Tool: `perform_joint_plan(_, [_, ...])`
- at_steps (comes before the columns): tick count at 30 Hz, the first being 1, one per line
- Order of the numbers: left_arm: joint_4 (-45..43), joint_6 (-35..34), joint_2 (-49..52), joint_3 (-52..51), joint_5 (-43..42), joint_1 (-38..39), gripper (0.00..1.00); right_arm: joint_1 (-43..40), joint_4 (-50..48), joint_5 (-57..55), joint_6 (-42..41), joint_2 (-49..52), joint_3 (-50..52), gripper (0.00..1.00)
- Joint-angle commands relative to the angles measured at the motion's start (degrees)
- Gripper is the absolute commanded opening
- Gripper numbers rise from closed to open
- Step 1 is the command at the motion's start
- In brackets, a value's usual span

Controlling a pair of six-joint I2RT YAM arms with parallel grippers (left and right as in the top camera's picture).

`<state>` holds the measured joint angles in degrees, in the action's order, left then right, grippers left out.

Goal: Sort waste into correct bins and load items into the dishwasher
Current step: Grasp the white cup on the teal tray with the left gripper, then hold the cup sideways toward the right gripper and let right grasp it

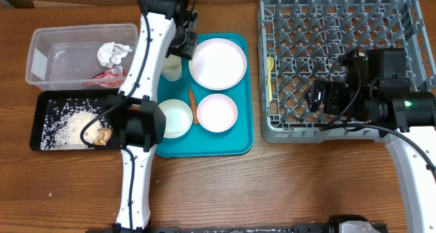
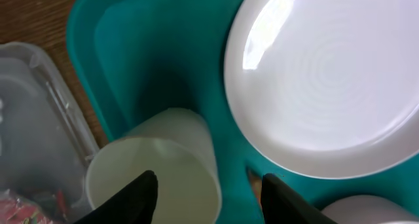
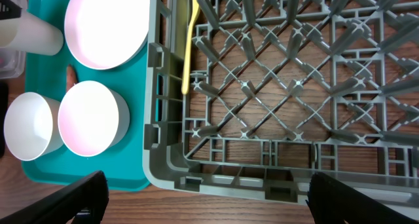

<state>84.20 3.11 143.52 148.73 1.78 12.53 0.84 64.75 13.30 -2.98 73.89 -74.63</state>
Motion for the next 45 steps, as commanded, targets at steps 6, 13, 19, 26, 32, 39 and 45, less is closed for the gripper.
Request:
perform_joint_plan(6, [-0.52,-2.10,-1.03,-5.88,1.25,0.28,0.35,0.26,-0.15,0.44,-0.15,0.17,-1.84,1.00])
perform_joint_plan(13, [-2.32,-4.74,-1.03,-11.28,1.62,-0.15,0.17,0.26,-0.20,0.44,-0.15,0.17,-1.84,1.00])
perform_joint_plan(19, [-2.25,-4.90,-1.14,-7.15,0.92,-0.13,0.04,0.26,-0.35,0.50,-0.20,0.17,-1.84,1.00])
perform_joint_plan(26, [6.88,-2.23,-1.16,10.75,-22.56,-1.38,0.04,0.26,-4.46,7.19,-0.17,0.17,-1.84,0.98])
perform_joint_plan(32, [12.61,3.93,-1.46,23.47,-54.80,-3.61,0.04,0.26,-16.65,22.56,-0.15,0.22,-1.84,0.99])
perform_joint_plan(39, [12.59,3.96,-1.81,26.29,-83.91,-5.95,0.04,0.28,-28.59,37.35,-0.22,2.97,-1.84,0.99])
perform_joint_plan(45, [12.59,1.95,-1.81,26.29,-92.43,-5.14,0.04,0.28,-35.23,46.38,-0.24,6.54,-1.84,0.98])
